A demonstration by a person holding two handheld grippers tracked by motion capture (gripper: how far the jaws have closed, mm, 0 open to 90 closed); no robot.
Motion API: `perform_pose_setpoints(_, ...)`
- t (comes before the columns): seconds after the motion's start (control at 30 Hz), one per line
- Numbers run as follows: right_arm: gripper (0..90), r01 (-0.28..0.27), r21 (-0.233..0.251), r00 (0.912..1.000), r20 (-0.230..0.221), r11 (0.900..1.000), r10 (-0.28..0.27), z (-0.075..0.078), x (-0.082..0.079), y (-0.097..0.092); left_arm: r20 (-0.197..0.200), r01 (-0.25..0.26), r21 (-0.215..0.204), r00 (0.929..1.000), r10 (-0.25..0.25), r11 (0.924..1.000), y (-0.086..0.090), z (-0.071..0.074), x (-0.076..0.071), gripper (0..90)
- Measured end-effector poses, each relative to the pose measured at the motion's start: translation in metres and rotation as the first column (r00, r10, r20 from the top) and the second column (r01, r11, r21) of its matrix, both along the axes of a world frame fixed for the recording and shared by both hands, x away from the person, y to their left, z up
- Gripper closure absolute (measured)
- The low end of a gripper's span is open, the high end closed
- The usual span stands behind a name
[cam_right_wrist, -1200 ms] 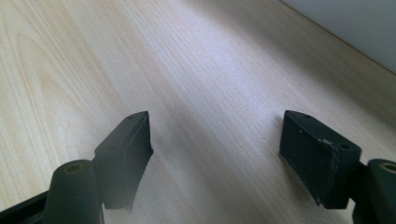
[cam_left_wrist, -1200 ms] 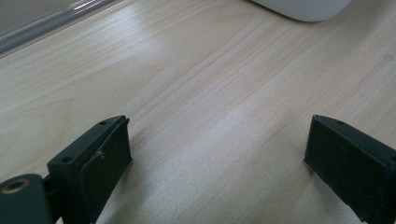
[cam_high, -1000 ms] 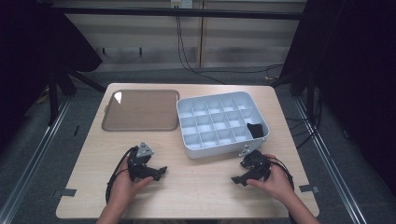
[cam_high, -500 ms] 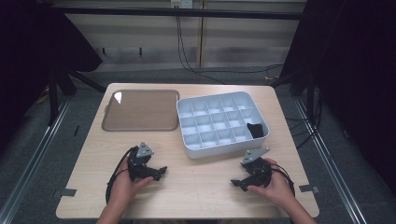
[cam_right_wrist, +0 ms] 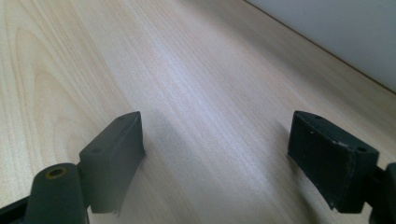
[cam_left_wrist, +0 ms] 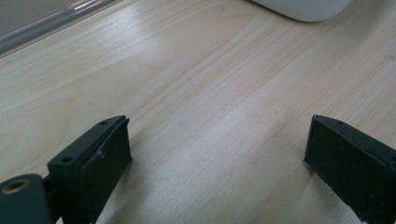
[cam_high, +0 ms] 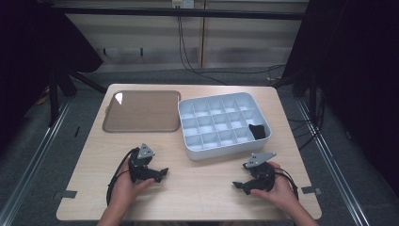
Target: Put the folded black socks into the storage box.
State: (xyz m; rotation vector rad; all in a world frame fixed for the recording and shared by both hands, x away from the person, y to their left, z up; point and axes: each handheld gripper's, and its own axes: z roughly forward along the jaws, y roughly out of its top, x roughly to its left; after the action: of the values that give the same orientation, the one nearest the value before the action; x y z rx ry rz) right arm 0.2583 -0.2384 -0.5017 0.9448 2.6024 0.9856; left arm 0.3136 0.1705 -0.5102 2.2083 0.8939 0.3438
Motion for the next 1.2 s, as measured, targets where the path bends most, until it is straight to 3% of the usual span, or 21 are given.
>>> perform_pose_setpoints(0.67, 16.6, 0.013, 0.046, 0.9990, 0.043, 0.9989, -0.015, -0.0053, -0.0051, -0.0036, 0.000, 0.000, 0.000, 1.0000, 0.000, 1.0000, 0.0000, 0.0000, 0.0000, 6.3)
perform_pose_setpoints(0.83, 14.7, 0.010, 0.079, 0.9976, 0.067, 0.9968, -0.015, -0.0093, -0.0067, -0.0047, 0.000, 0.000, 0.000, 1.0000, 0.000, 1.0000, 0.0000, 0.0000, 0.0000, 6.3)
perform_pose_setpoints(1.2, 14.7, 0.013, 0.079, 0.9976, 0.066, 0.9968, -0.018, -0.0093, -0.0069, -0.0044, 0.000, 0.000, -0.001, 1.0000, 0.000, 1.0000, 0.0000, -0.0001, 0.0000, 6.3)
